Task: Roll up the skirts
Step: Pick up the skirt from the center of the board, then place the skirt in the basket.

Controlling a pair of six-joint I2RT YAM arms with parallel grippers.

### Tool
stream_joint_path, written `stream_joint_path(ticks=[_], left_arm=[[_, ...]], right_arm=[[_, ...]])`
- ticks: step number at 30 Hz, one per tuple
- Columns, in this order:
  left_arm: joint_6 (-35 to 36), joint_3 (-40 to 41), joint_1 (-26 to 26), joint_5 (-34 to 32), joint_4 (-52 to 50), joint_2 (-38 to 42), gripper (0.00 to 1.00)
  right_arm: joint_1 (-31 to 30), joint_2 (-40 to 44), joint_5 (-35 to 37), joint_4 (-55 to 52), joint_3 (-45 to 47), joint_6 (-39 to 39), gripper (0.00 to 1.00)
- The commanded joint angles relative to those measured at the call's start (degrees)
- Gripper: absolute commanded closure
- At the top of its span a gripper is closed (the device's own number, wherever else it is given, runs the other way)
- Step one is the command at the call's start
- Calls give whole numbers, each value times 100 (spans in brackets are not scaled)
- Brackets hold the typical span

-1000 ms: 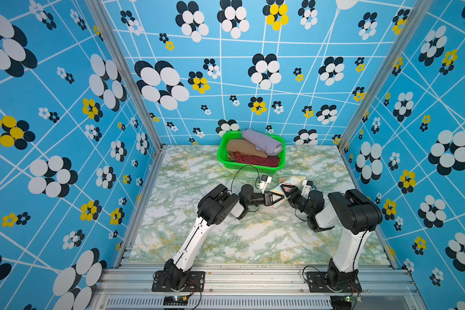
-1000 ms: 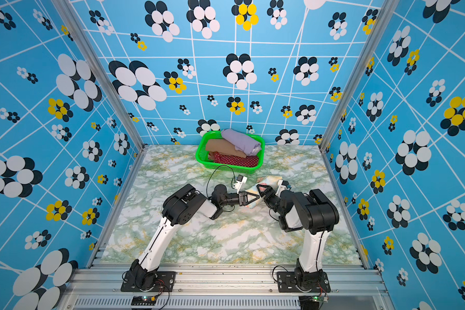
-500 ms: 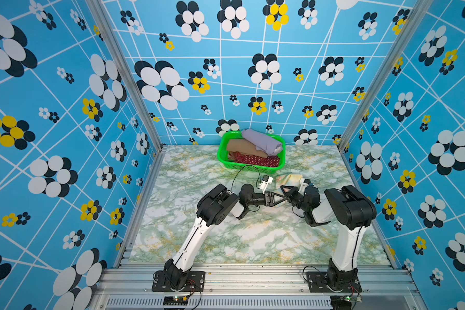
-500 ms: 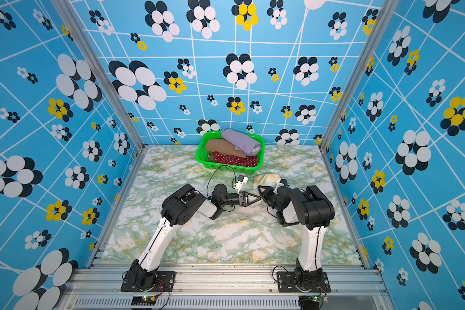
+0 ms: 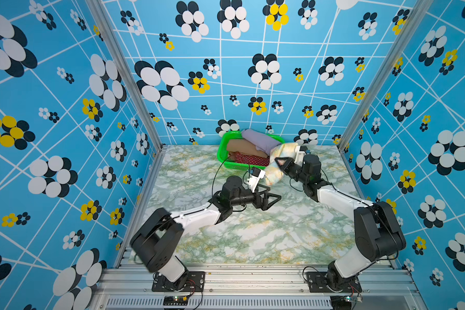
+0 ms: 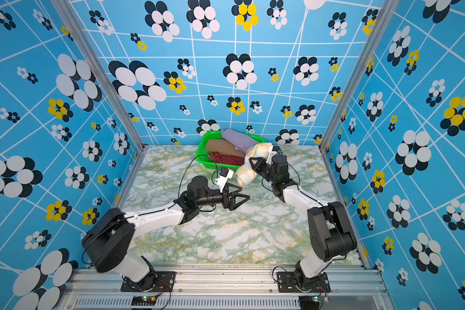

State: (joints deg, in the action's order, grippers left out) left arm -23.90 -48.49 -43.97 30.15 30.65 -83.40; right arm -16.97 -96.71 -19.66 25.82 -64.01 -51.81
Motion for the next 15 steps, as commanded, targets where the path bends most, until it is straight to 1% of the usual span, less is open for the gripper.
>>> stream_joint_path(ticks=[1, 3, 5, 8, 9, 11, 12, 14, 15], left_arm=[[1549, 217, -212, -1559, -2259, 899, 0], [1703, 477, -232, -2078, -2530, 1508, 0], [1855, 761, -253, -2538, -2804, 2114, 1], [2017, 1062, -254, -3035, -3161, 2817, 0], [2044, 1136, -252, -3158, -3269, 2972, 1], [2057, 1275, -257, -3417, -3428, 3276, 1], [2041, 1319, -270, -3492, -3451, 3356, 0], [1995, 1414, -273, -3582, -3445, 3479, 0], [1986, 1437, -271, -3618, -3437, 3485, 0]], right_arm=[[-119, -1018, -680, -525, -1525, 79, 94], [-160, -1895, -1103, -400, -2659, -162, 94], [-214, -2906, -1354, -355, -4037, -349, 94], [-274, -4385, -1319, -539, -6011, -548, 94], [-297, -4818, -1249, -647, -6509, -625, 94], [-347, -5860, -1007, -1137, -8077, -724, 94], [-403, -6361, -774, -1628, -8937, -650, 95], [-531, -7152, -212, -2652, -10302, -335, 96], [-556, -7260, -27, -2977, -10485, -249, 97]])
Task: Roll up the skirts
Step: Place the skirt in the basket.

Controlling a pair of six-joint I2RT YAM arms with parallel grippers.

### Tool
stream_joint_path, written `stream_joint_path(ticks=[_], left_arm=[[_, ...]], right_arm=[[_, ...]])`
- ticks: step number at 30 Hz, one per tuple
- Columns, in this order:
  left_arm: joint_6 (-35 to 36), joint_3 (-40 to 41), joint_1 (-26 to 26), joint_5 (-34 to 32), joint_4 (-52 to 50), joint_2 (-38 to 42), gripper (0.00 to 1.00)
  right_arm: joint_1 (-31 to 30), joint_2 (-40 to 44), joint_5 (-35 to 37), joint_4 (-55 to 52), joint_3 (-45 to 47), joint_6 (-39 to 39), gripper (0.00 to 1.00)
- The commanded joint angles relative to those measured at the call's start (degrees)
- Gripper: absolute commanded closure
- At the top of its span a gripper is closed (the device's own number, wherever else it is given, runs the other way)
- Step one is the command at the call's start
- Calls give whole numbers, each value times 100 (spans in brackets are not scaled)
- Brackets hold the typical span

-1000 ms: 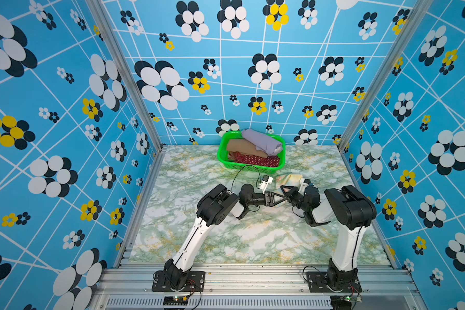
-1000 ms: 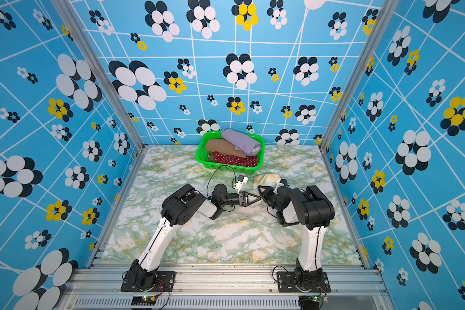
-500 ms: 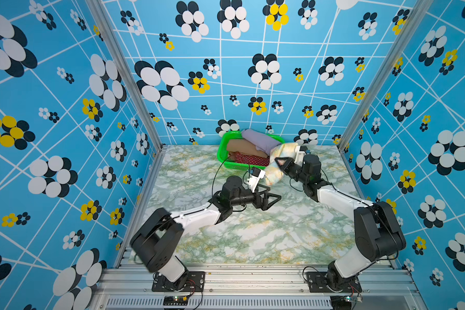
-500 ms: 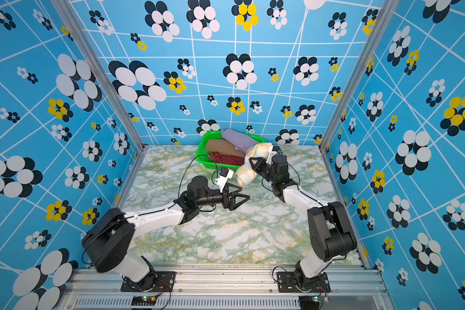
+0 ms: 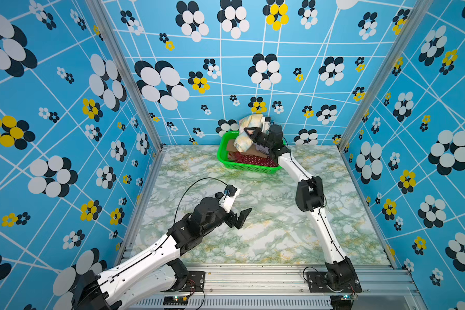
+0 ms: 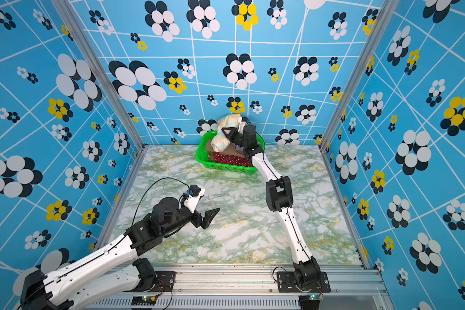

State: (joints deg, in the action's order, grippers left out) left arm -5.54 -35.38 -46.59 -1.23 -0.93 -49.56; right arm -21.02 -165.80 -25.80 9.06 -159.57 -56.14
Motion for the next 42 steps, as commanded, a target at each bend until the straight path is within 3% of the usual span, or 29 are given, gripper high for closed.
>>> stream_joint_path(ticks=[1, 5, 11, 13, 16, 20, 22, 28, 35, 42], left_arm=[[157, 143, -5, -505, -270, 83, 0], [142, 127, 2, -471, -165, -82, 1], [73, 195, 1, -452, -23, -240, 1], [55, 245, 9, -490, 5, -230, 0], [36, 292, 36, -538, 44, -208, 0], [-8, 348, 97, -551, 114, -246, 0], [-25, 348, 141, -537, 136, -296, 0], [-79, 384, 284, -599, 237, -373, 0], [-79, 398, 448, -654, 529, -583, 1], [-53, 361, 553, -707, 721, -826, 0]], right_arm=[[-157, -311, 661, -1486, -755, 218, 97], [-274, 309, 1282, -2501, 641, 933, 100], [-310, 1018, 2550, -3986, 1650, 1475, 100], [-300, 1213, 2852, -4184, 1938, 1640, 95], [-193, 1289, 2939, -4408, 2276, 1679, 80], [-67, 1263, 2437, -4569, 2290, 1731, 39], [-102, 1372, 2383, -4574, 2243, 1828, 30], [-105, 2069, 2631, -4860, 2404, 2074, 28], [-30, 3346, 2582, -4255, 4128, 2142, 27], [19, 4174, 2255, -3771, 5102, 2131, 26]])
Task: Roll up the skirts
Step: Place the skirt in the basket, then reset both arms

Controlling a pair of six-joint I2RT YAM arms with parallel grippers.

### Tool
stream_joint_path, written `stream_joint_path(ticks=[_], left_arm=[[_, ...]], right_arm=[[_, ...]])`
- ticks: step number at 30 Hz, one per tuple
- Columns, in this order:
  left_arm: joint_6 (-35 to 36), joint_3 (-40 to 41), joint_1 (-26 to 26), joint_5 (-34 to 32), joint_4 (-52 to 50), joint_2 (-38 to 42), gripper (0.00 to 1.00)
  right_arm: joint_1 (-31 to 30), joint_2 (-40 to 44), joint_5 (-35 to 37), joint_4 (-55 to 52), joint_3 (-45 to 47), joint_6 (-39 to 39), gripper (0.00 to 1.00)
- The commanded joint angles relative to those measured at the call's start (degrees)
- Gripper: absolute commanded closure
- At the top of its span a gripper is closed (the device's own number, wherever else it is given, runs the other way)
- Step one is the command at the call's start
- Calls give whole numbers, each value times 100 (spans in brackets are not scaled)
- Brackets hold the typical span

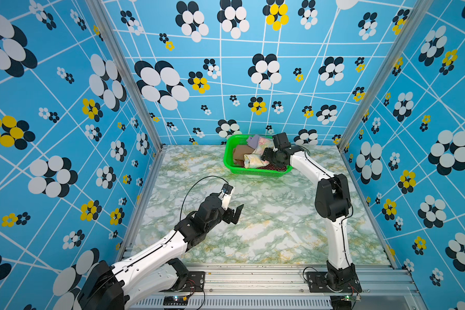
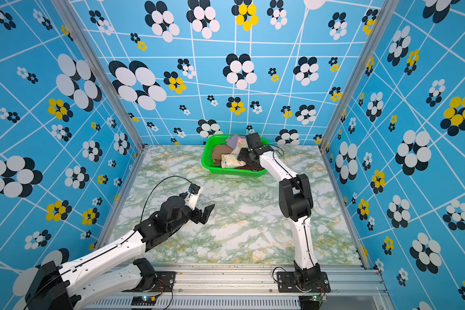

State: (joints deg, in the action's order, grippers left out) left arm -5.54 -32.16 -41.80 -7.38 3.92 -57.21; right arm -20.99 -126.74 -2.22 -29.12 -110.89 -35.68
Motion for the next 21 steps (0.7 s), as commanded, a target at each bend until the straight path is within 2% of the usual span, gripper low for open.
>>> stream_joint_path(ticks=[1, 7, 10, 16, 21], left_arm=[[-28, 32, 103, -110, 240, -101, 1], [84, -92, 532, -152, 247, -163, 1], [293, -72, 688, -528, 291, -89, 1], [-38, 369, 1636, -596, 953, 38, 1], [252, 727, 2147, -1064, 1428, -207, 0]], right_arm=[[29, 453, -95, 69, 324, 83, 26], [198, 1361, -87, 355, 1134, 21, 26], [260, 2041, 67, 504, 1650, 207, 26], [396, 3786, 320, 1228, 3375, 1118, 19], [479, 5142, 1584, 2301, 5343, 2448, 15]])
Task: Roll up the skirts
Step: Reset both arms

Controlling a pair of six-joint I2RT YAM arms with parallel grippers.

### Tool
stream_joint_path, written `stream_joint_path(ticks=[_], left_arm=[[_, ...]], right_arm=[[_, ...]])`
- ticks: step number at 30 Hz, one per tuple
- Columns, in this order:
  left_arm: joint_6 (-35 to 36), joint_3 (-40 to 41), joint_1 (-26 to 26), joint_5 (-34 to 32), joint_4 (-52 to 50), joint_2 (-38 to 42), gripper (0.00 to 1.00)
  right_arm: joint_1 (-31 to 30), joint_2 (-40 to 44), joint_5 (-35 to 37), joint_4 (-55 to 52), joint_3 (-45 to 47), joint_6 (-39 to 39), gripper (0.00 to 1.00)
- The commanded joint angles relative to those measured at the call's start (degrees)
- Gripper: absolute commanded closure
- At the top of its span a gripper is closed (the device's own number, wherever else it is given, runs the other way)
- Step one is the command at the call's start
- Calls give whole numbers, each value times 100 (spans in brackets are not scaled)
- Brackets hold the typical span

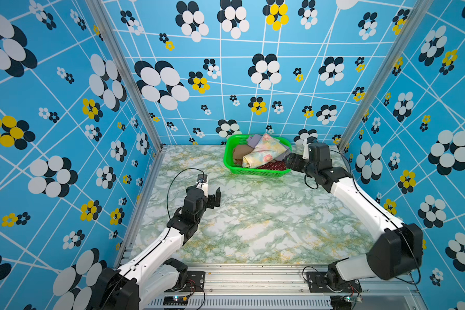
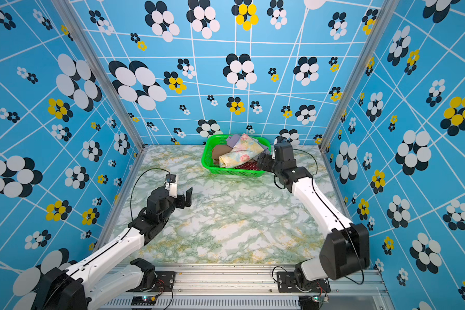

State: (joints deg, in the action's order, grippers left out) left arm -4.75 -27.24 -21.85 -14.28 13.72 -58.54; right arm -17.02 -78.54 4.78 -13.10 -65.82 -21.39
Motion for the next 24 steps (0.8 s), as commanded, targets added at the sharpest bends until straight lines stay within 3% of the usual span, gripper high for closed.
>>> stream_joint_path(ticks=[1, 5, 7, 9, 11, 14, 16, 18, 20, 22, 24], left_arm=[[206, 254, 181, -591, 464, -43, 0], [599, 496, 485, -707, 858, -49, 1], [483, 627, 739, -689, 965, -234, 0], [436, 992, 897, -762, 1780, -675, 1], [481, 998, 868, -829, 2043, -873, 0], [662, 1506, 943, -452, 4046, -1397, 0], [884, 1436, 926, -615, 4342, -1673, 0], [1104, 1379, 1034, -181, 4537, -1967, 0], [1068, 1509, 1301, 359, 5492, -2736, 0], [988, 1565, 1444, 338, 6525, -3438, 1], [814, 1072, 1550, 540, 4824, -2966, 0]], right_arm=[[116, 532, 1067, 1107, 1295, 1289, 15], [145, 898, 1940, 2848, 2778, 1977, 13], [231, 784, 2350, 3376, 3221, 1975, 12], [382, 588, 2534, 3873, 3615, 1892, 11], [449, 458, 2656, 4117, 3849, 1906, 1], [541, 149, 2646, 5349, 4411, 1928, 1], [573, 179, 2500, 5201, 4342, 2068, 1], [696, -71, 2365, 5767, 4459, 2147, 1], [895, -384, 2199, 6315, 4617, 1996, 1], [992, -586, 1968, 6461, 4635, 1885, 1], [1258, -913, 1832, 6552, 4486, 1804, 1]])
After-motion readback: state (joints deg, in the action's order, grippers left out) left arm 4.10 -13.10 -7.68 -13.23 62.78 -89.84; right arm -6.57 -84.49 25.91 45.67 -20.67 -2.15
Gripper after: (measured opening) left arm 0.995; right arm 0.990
